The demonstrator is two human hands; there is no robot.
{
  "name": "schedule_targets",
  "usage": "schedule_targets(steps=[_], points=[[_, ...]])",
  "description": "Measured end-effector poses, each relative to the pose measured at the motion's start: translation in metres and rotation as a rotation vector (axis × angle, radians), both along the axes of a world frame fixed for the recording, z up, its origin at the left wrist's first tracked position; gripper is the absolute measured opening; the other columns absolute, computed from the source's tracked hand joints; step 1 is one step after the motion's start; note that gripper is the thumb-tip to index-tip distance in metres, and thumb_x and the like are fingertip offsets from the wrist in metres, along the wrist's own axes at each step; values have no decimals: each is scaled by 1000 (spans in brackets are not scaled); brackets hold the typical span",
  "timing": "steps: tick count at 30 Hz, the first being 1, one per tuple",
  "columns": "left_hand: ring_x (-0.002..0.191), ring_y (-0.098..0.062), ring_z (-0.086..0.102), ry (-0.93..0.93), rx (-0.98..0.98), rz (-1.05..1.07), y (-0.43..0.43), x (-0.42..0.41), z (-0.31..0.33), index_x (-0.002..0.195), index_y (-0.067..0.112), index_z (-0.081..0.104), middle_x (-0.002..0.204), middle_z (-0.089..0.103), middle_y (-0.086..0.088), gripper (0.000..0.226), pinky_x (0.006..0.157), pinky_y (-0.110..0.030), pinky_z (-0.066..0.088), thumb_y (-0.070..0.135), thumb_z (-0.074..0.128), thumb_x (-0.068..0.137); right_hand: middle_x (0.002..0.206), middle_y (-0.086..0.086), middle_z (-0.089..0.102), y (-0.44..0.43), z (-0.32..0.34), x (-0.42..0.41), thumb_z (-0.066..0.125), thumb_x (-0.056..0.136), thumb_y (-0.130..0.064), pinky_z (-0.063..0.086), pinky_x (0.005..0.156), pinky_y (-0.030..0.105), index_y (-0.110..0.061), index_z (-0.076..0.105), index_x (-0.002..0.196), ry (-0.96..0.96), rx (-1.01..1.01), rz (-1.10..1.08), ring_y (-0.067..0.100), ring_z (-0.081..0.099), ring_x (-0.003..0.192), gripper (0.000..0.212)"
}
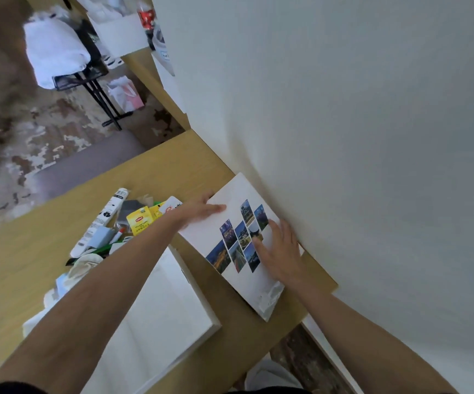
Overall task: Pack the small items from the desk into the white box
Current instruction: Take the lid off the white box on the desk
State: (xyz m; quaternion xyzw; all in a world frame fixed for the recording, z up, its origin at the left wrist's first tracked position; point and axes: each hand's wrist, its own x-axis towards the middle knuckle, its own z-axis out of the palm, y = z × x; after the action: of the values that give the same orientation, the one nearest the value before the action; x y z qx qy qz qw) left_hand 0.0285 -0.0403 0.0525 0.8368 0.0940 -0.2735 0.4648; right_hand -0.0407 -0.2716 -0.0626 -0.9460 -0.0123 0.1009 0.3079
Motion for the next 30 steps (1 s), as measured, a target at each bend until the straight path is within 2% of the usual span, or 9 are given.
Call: schedule_targets(steps=[2,5,13,14,16,18,20,25,30], points=[[83,-11,65,-63,-100,101,8,-16,22,122,24,47,121,61,-6,35,58,-19,54,35,59,91,158,0,14,12,17,9,18,82,-83,20,114,44,-34,21,144,-42,41,26,21,9,145,79],[67,-15,71,-190,-132,295,31,-42,55,109,24,49,95,69,-5,27,50,-24,55,36,62,89,158,-3,14,32,45,22,28,84,-78,26,112,46,-31,27,146,-35,152,3,22,11,146,78],[70,-24,70,-425,-303,768,101,-141,101,113,11,48,98,71,-13,36,56,-35,57,32,64,88,154,-1,32,97,127,58,57,80,-69,37,106,48,-29,21,150,236,677,-107,27,37,138,88],[71,-25,69,-436,-305,816,110,-158,103,114,12,48,99,71,-14,35,57,-35,58,31,63,89,147,-4,40,108,135,59,61,81,-65,43,101,45,-27,27,147,259,699,-90,25,42,133,84],[70,-24,69,-420,-268,896,124,-196,103,114,16,47,96,71,-11,33,54,-33,57,33,61,89,120,-13,57,132,147,55,65,83,-56,56,70,24,-27,44,131,258,748,27,15,57,112,60],[67,-23,69,-384,-216,981,135,-235,100,115,18,46,92,71,-8,31,52,-31,55,31,60,90,109,-12,61,157,155,45,65,87,-48,44,46,7,-29,50,123,212,767,177,4,60,93,43],[69,-24,67,-367,-177,1075,143,-269,97,119,15,46,96,69,-12,33,57,-33,56,27,59,91,110,-12,60,181,162,32,64,89,-46,45,50,8,-31,48,124,194,763,315,5,62,92,41],[94,-30,65,-328,21,1170,156,-335,90,122,14,38,112,61,-13,44,82,-45,56,24,63,88,133,-9,49,220,164,-8,66,89,-34,54,86,29,-41,40,130,119,738,605,9,56,111,48],[93,-20,59,-531,137,1062,167,-363,78,142,23,19,114,53,-9,76,73,-33,57,10,68,85,108,-25,56,227,153,-27,62,90,-41,57,77,32,-50,41,117,44,566,799,-2,62,93,35]])
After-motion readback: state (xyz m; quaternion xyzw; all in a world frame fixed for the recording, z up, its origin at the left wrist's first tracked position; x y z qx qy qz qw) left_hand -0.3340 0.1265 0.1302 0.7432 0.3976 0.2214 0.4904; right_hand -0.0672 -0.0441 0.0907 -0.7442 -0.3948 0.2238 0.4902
